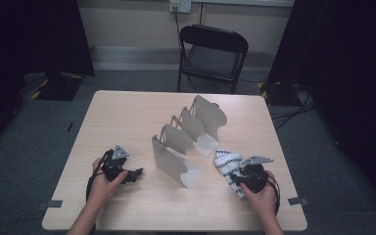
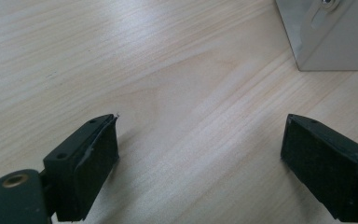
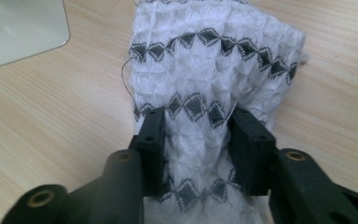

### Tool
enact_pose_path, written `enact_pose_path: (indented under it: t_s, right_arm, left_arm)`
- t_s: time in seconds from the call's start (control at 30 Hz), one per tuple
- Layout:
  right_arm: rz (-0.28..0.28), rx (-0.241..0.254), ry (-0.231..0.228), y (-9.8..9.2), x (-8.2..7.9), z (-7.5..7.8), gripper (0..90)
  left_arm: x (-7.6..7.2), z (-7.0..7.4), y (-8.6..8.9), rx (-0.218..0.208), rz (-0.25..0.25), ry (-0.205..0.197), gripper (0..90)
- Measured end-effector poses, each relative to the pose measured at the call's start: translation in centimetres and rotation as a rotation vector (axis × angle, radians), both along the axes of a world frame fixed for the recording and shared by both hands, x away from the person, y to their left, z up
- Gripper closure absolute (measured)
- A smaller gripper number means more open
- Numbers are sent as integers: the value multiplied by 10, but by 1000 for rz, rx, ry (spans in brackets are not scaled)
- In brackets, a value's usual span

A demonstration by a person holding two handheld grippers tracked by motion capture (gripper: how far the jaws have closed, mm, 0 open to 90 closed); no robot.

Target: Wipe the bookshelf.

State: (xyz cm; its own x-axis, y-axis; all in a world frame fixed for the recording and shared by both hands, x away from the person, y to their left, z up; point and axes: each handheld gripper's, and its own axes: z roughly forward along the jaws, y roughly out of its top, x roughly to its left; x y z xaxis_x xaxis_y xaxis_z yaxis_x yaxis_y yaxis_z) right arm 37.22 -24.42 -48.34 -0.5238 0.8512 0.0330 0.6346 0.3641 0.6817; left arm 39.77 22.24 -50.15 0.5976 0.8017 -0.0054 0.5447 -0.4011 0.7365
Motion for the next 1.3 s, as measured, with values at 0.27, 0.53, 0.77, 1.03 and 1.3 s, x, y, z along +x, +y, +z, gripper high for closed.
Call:
enact_pose_path:
  t_s: [0.27, 0.53, 0.77, 1.03, 1.3]
  right_arm:
    - [24, 39, 19, 10, -8, 6, 760]
    - [134, 64, 1, 40, -18, 17, 763]
    - [212, 87, 14, 68, -18, 16, 763]
    - [308, 84, 20, 105, -12, 12, 759]
    - [349, 76, 18, 126, -4, 4, 745]
  left_arm:
    - [0, 0, 1, 4, -6, 2, 108]
    - [0, 0, 0, 0, -1, 0, 109]
    - [0, 0, 0, 1, -4, 2, 109]
    - [0, 0, 0, 4, -4, 1, 109]
    - [0, 0, 1, 4, -6, 2, 108]
